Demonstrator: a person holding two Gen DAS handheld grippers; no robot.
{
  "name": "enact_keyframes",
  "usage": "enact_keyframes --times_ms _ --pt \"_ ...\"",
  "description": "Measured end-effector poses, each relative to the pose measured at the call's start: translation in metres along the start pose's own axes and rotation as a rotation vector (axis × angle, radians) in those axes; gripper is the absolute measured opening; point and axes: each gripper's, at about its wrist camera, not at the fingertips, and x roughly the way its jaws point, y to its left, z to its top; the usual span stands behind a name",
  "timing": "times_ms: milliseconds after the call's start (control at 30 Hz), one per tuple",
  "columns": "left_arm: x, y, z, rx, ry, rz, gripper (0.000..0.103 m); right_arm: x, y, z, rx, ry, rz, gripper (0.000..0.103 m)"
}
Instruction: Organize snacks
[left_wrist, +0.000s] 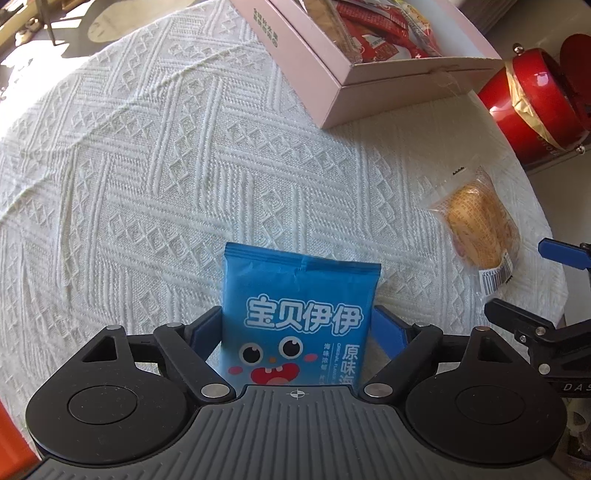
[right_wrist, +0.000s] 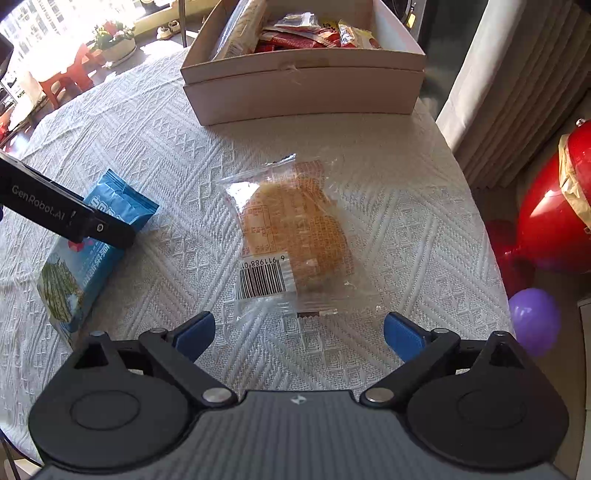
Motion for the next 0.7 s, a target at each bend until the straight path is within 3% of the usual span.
enact_keyframes --times_ms 133,367,400,433,500,700 --pt "-0.009 -0.003 -0.02 -0.009 -0.011 -0.011 0.089 -0.006 0.003 0.024 -0.004 -0.037 0.008 0.098" --pt "-0.022 -0.002 -0.039 -0.024 -0.03 -0.025 0.088 0.033 0.009 0.056 0.041 0.039 0.006 0.094" --pt "-0.028 -0.001 -0.041 -0.027 -0.039 -0.026 0.059 0.033 0.01 0.058 0.037 0.043 0.013 0.084" --pt "-0.03 -0.001 -0.042 -0.033 -0.043 -0.021 0.004 0.032 0.012 0.06 0.026 0.047 0.013 0.069" --pt "-0.035 0.004 -0.041 -0.064 -0.052 -0.048 0.011 0.023 0.013 0.06 0.017 0.042 0.028 0.063" --pt "-0.041 0.0 -0.037 -0.073 -0.062 -0.072 0.014 -0.008 0.01 0.048 0.023 0.015 0.066 0.062"
